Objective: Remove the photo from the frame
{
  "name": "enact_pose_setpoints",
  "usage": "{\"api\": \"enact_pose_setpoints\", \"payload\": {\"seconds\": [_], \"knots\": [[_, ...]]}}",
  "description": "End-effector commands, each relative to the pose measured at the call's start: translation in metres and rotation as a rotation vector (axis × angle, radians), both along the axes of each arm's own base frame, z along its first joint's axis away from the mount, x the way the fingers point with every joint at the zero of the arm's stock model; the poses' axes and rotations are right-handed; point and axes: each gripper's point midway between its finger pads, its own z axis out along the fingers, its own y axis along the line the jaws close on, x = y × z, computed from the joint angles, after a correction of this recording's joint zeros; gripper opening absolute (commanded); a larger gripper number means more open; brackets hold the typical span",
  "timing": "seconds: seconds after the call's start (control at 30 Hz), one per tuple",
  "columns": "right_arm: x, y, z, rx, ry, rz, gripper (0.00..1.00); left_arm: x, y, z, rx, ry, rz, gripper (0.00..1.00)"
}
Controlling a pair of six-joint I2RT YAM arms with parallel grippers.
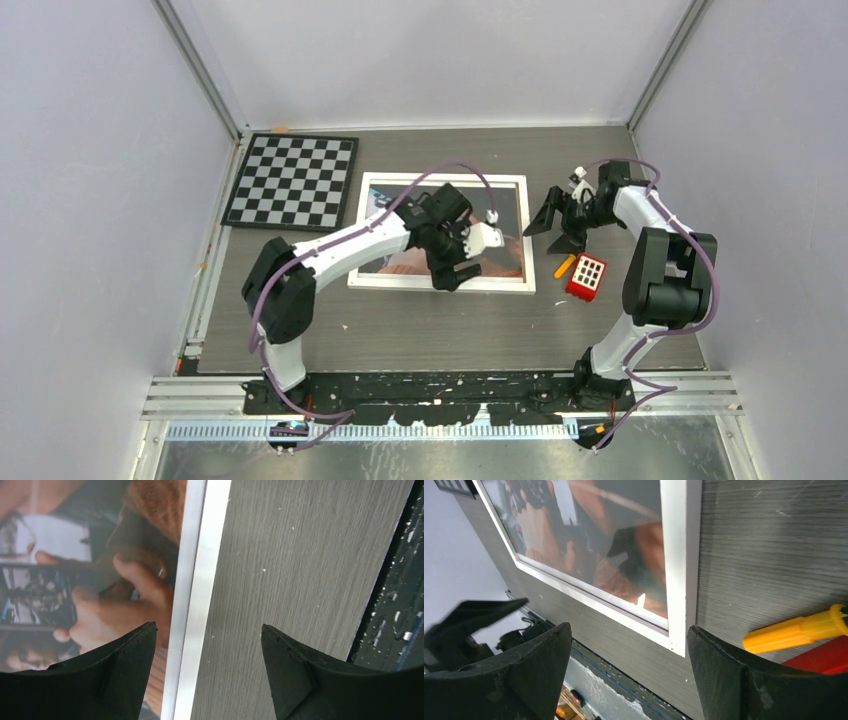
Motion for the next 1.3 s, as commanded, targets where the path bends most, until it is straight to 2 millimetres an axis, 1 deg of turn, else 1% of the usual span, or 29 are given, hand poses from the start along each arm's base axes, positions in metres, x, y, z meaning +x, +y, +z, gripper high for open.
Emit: {"api": "enact_pose_setpoints", "payload": {"seconds": [0.0,0.13,0.27,0.33,0.47,0.57,0.67,0.73,0.77,0.87,1.03,1.27], "knots": [[0.015,-0.01,0.018,0.028,-0.077,-0.078,0.89,0.001,-0.024,-0.019,0.06,-0.12,-0.082,0.76],[0.018,-0.013,0.018,0.032,-0.087,-0.096,0.89,0.001,-0.043,-0.038,0.098,-0.178,-0.117,0.72],[0.018,-0.012,0.018,0.038,-0.09,-0.102,0.89,0.003,-0.053,-0.054,0.139,-0.215,-0.14,0.68],[0.017,-0.012,0.017,0.041,-0.085,-0.106,0.89,0.001,-0.051,-0.066,0.167,-0.226,-0.157,0.67],[0.013,-0.011,0.014,0.046,-0.075,-0.108,0.89,-0.007,-0.04,-0.091,0.245,-0.263,-0.214,0.64],[0.009,-0.01,0.011,0.048,-0.067,-0.106,0.89,-0.01,-0.033,-0.102,0.273,-0.256,-0.219,0.62],[0.006,-0.009,0.007,0.052,-0.054,-0.108,0.89,-0.012,-0.031,-0.108,0.286,-0.241,-0.218,0.54],[0.005,-0.008,0.005,0.056,-0.047,-0.111,0.88,-0.013,-0.031,-0.108,0.287,-0.232,-0.215,0.49],[0.005,-0.008,0.004,0.056,-0.045,-0.112,0.89,-0.013,-0.031,-0.108,0.285,-0.228,-0.213,0.45],[0.005,-0.008,0.001,0.06,-0.036,-0.112,0.89,-0.011,-0.031,-0.103,0.28,-0.223,-0.209,0.27],[0.005,-0.007,-0.004,0.068,-0.018,-0.112,0.89,-0.005,-0.039,-0.074,0.205,-0.203,-0.151,0.01],[-0.001,-0.005,-0.016,0.082,0.023,-0.105,0.88,-0.003,-0.045,-0.038,0.112,-0.166,-0.103,0.0]]}}
